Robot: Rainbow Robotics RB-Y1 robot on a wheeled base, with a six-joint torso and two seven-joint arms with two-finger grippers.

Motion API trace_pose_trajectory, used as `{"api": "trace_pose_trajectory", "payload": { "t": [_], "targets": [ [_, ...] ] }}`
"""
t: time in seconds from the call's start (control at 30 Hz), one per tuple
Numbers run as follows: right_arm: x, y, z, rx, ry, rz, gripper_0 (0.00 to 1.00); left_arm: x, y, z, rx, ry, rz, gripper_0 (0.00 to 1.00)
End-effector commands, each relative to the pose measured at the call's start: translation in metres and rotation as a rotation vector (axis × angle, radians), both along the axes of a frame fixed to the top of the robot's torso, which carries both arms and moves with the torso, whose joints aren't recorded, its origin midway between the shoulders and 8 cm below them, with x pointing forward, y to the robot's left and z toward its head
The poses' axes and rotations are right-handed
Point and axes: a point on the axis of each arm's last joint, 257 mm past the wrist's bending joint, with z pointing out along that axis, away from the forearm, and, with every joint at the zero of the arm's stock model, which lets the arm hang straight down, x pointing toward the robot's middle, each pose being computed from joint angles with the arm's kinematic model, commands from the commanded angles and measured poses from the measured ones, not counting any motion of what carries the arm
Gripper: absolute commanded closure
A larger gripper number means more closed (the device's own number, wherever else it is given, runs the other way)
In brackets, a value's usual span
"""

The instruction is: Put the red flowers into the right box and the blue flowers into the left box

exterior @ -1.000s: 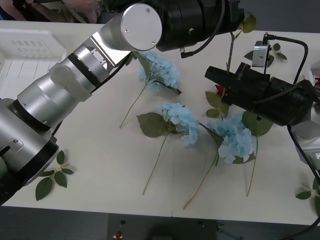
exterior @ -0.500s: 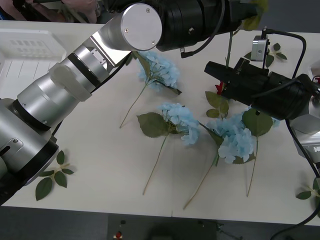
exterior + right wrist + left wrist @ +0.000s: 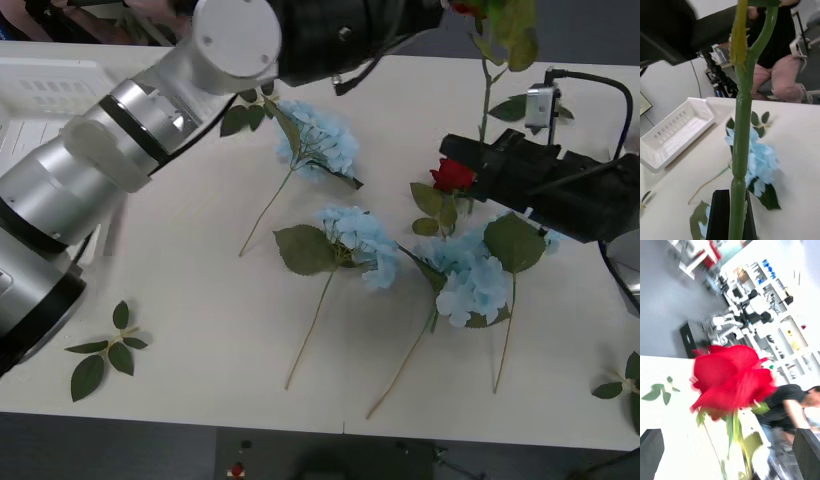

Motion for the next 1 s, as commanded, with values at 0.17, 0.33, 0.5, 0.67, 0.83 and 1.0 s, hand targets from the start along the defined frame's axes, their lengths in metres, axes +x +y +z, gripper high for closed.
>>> {"api": "trace_pose_trajectory", "payload": {
  "t": [0.17, 0.33, 0.5, 0.67, 0.83, 1.0],
  "targets": [
    [0.013, -0.178, -0.005, -0.259, 0.247, -0.222, 1.0, 0.009, 0.168, -0.104, 0.511, -0.046, 0.009, 0.0],
    [-0.01, -0.295, -0.009, -0.337, 0.463, -0.399, 1.0, 0.024, 0.216, -0.175, 0.749, -0.108, 0.025, 0.0],
    [-0.026, -0.396, -0.023, -0.509, 0.529, -0.619, 1.0, 0.041, 0.213, -0.227, 0.863, -0.152, 0.042, 0.0],
    [-0.026, -0.458, -0.042, -0.746, 0.494, -0.777, 1.0, 0.063, 0.185, -0.247, 0.935, -0.221, 0.07, 0.0],
    [-0.027, -0.489, -0.074, -0.831, 0.489, -0.891, 1.0, 0.077, 0.162, -0.256, 1.034, -0.291, 0.064, 0.0],
    [-0.031, -0.508, -0.101, -0.858, 0.484, -0.965, 1.0, 0.073, 0.145, -0.275, 1.069, -0.306, 0.04, 1.0]
  ]
}}
